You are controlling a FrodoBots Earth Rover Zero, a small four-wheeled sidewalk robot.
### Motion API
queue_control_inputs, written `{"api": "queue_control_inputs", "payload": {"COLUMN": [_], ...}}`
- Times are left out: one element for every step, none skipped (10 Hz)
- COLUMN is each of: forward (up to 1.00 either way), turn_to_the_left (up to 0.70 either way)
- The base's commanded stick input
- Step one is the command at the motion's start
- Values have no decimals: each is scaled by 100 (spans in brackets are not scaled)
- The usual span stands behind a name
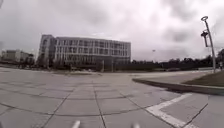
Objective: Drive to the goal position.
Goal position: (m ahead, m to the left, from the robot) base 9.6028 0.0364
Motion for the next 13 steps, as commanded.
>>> {"api": "queue_control_inputs", "payload": {"forward": [70,70,70,70,70,70,70,70,70,70,70,70,70], "turn_to_the_left": [0,0,0,0,0,0,0,0,0,0,0,0,0]}}
